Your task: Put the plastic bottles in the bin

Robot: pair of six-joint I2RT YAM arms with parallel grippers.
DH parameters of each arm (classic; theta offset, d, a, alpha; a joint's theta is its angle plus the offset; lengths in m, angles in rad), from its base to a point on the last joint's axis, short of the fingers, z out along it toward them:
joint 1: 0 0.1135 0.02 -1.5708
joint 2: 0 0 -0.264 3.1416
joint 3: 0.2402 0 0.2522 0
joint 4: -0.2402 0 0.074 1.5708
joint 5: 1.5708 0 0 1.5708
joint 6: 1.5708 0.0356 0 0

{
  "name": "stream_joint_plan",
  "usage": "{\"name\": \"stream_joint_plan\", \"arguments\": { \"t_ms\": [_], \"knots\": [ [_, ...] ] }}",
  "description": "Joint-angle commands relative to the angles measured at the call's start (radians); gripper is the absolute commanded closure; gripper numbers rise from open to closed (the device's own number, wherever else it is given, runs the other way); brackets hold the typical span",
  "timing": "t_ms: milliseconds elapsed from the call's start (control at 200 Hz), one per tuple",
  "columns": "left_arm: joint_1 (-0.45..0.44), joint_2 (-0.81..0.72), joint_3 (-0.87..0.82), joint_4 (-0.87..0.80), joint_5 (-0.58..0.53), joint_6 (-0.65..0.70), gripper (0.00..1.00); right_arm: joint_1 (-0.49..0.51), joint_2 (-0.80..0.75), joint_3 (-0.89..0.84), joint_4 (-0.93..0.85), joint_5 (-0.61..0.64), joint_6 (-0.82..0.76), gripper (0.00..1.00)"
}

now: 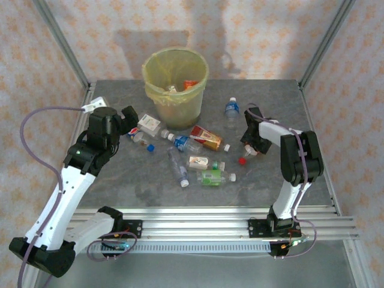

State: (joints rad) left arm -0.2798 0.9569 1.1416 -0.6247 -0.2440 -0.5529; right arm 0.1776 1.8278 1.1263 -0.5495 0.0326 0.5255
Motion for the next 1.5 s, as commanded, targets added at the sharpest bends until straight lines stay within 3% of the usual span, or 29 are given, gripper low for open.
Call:
{"name": "stream_joint_plan", "arguments": {
  "t_ms": [0,350,826,1181,1496],
  "knots": [
    [-0.005,0.004,0.005,-0.02,-0.024,-0.014,0.0,-0.004,-0.005,-0.016,0.009,0.004,-0.014,0.28],
    [-0.004,0.007,0.005,-0.029,-0.04,-0.005,0.0,-0.005,-0.055,0.022,-0.029,0.035,-0.058,0.55],
    [-0.005,0.022,0.0,-0.014,-0.04,-0.01,0.0,0.029,-0.307,0.154,-0.19,0.068,-0.116,0.65],
    [-0.005,0.022,0.003,-0.015,-0.05,-0.001,0.0,0.197,-0.324,0.523,-0.276,0.104,-0.193,0.67],
    [-0.005,0.051,0.03,-0.021,-0.026,0.008,0.0,0.288,-0.141,0.934,-0.19,-0.014,-0.226,0.68]
  ]
}}
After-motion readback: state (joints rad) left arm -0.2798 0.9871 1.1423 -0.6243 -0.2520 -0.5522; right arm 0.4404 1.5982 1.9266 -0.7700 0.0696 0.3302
